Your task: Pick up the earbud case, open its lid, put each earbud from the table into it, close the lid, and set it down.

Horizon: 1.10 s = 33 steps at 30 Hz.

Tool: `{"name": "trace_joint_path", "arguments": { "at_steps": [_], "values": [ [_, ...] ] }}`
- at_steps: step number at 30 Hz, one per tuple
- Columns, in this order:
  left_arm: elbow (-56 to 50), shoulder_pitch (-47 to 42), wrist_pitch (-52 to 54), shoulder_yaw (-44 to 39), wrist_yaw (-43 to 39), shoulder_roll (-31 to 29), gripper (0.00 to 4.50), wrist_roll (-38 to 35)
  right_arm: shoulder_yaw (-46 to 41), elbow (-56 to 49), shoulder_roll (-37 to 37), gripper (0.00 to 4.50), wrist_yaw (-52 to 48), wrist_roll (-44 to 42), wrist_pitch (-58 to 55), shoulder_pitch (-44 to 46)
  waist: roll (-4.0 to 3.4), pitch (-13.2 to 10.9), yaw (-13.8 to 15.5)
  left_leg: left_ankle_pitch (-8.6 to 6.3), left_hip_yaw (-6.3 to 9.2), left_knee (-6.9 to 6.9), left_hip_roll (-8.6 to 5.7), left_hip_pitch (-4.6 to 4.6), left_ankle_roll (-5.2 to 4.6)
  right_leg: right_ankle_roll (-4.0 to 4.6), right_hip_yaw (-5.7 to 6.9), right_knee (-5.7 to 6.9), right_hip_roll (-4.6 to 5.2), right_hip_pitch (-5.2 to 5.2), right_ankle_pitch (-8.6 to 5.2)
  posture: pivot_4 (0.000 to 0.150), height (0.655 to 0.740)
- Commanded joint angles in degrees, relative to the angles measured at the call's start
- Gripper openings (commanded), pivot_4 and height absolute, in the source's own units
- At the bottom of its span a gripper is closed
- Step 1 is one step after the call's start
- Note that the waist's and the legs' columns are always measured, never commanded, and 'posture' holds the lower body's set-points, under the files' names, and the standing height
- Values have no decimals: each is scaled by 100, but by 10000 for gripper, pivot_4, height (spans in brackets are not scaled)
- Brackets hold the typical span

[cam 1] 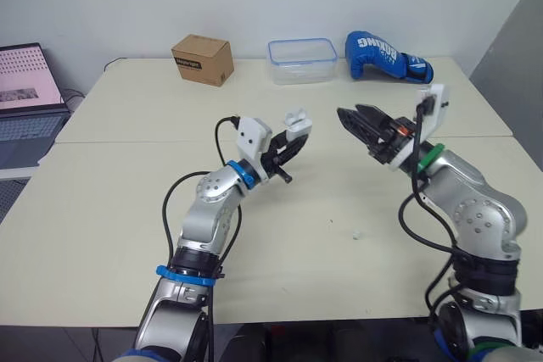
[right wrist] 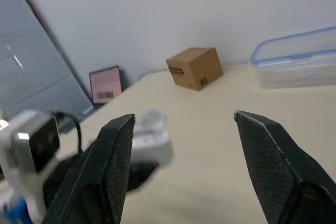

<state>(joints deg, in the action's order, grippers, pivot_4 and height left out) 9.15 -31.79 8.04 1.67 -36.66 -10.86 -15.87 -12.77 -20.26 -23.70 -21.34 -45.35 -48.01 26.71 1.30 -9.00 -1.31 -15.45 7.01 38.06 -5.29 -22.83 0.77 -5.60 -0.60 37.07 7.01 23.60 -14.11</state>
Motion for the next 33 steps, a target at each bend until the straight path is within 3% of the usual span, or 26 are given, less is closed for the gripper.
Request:
{"name": "trace_joint_path", "arguments": {
  "at_steps": [1,11,18,24,33],
  "values": [
    [-24,-61,-138,-195,-42,-220,7410,-14,243,-293,-797,31288,-651,398,98,-618,0,0,7,0,0,0,-2,0,0,-1,1,-1,0,-1,0,1500,7400],
    [-569,574,17,-382,-319,-810,7410,-150,144,-482,-2036,31288,-1888,778,593,-2351,0,0,-7,-1,-3,-2,3,6,-2,-1,-1,-1,-3,-7,-1,1500,7400],
    [-1090,1471,-86,-561,-484,-1344,7410,-125,30,-729,-2052,31288,-1546,1253,801,-3048,-2,1,1,-3,-3,-6,12,15,-5,-1,-3,-3,-2,-16,-1,1500,7400],
    [-1403,1790,-2,-577,-293,-1333,7410,-171,486,-574,-1985,31288,-1315,2339,1702,-3154,-3,0,98,-4,-2,-3,10,17,-6,-1,-3,-1,1,-20,-1,1500,7400],
    [-1400,1688,15,-440,-379,-1306,7410,-177,1028,504,-2345,31288,-2342,3056,2874,-2656,-3,0,115,-2,-3,-5,9,30,-3,-1,-1,-6,0,-33,-1,1500,7400]
  ]
}}
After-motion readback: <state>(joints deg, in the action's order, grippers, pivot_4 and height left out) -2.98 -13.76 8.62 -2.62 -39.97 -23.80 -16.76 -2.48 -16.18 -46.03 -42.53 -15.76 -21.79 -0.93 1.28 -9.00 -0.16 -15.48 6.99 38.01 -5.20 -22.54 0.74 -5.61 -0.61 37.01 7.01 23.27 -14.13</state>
